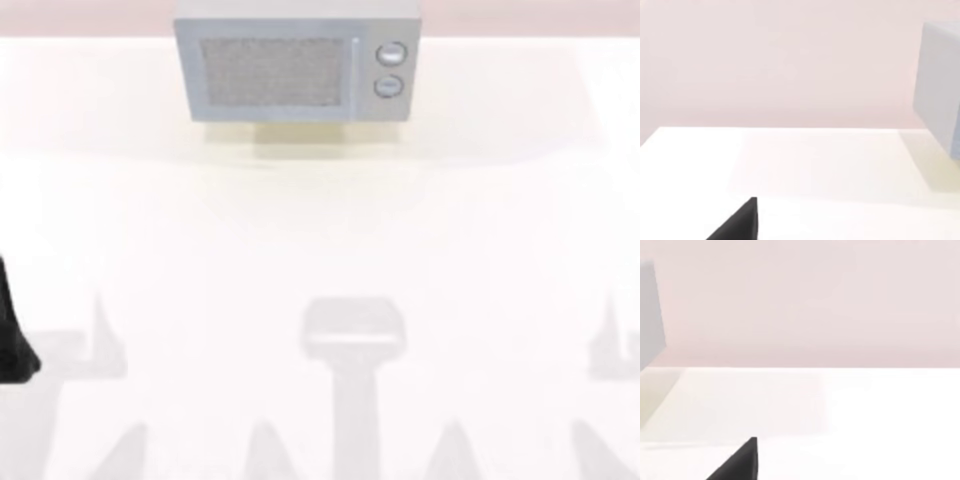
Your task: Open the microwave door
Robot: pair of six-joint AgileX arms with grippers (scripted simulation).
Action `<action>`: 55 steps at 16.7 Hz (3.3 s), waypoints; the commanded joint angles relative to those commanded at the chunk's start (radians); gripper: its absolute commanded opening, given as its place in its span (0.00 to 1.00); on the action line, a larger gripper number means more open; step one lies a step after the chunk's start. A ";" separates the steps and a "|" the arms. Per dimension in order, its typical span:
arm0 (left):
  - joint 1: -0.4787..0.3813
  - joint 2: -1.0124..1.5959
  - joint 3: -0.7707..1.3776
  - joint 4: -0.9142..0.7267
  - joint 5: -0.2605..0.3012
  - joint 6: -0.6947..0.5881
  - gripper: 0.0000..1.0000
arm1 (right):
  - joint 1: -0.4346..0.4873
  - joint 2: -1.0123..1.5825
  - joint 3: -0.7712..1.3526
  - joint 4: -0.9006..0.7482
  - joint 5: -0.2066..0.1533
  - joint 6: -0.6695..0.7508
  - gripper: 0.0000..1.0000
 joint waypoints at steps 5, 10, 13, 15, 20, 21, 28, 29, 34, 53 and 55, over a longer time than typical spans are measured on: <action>-0.032 0.062 0.053 -0.012 -0.028 -0.010 1.00 | 0.000 0.000 0.000 0.000 0.000 0.000 1.00; -0.167 0.373 0.297 -0.043 -0.152 -0.068 1.00 | 0.000 0.000 0.000 0.000 0.000 0.000 1.00; -0.278 0.654 0.516 -0.049 -0.253 -0.128 1.00 | 0.000 0.000 0.000 0.000 0.000 0.000 1.00; -0.356 0.863 0.679 -0.046 -0.322 -0.174 1.00 | 0.000 0.000 0.000 0.000 0.000 0.000 1.00; -0.547 1.393 1.081 -0.036 -0.490 -0.290 1.00 | 0.000 0.000 0.000 0.000 0.000 0.000 1.00; -0.582 1.488 1.150 -0.037 -0.521 -0.310 1.00 | 0.000 0.000 0.000 0.000 0.000 0.000 1.00; -0.759 1.939 1.466 -0.077 -0.678 -0.389 1.00 | 0.000 0.000 0.000 0.000 0.000 0.000 1.00; -0.771 1.968 1.484 -0.083 -0.688 -0.393 1.00 | 0.000 0.000 0.000 0.000 0.000 0.000 1.00; -0.781 1.994 1.500 -0.089 -0.697 -0.396 1.00 | 0.000 0.000 0.000 0.000 0.000 0.000 1.00; -0.676 2.229 1.717 -0.028 -0.605 -0.325 0.62 | 0.000 0.000 0.000 0.000 0.000 0.000 1.00; -0.676 2.229 1.717 -0.028 -0.605 -0.325 0.47 | 0.000 0.000 0.000 0.000 0.000 0.000 1.00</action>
